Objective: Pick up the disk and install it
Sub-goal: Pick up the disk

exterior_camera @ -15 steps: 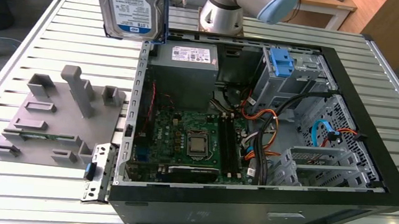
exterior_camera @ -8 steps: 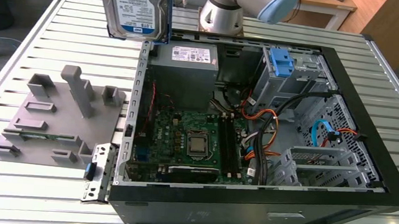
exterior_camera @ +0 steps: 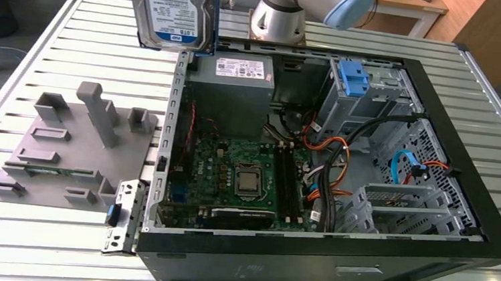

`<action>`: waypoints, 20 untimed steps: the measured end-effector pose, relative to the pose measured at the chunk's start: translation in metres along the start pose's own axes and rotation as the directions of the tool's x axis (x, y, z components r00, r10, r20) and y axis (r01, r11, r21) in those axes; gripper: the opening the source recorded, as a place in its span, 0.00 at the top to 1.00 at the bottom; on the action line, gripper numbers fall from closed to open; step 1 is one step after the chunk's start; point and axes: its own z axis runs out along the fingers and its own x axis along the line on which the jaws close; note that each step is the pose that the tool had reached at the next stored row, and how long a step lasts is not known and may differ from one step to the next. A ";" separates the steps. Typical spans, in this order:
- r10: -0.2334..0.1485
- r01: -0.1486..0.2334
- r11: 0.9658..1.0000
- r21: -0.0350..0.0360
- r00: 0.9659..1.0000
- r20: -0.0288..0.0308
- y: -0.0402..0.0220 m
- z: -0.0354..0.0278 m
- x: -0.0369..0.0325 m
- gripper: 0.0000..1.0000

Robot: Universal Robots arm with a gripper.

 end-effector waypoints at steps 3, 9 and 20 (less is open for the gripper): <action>0.000 0.000 1.000 0.000 1.000 0.000 -0.0001 0.0000 0.0000 0.65; 0.000 0.000 1.000 0.000 1.000 0.000 -0.0006 0.0000 0.0000 0.65; 0.000 0.000 1.000 0.000 1.000 0.000 -0.0208 -0.0002 -0.0009 0.65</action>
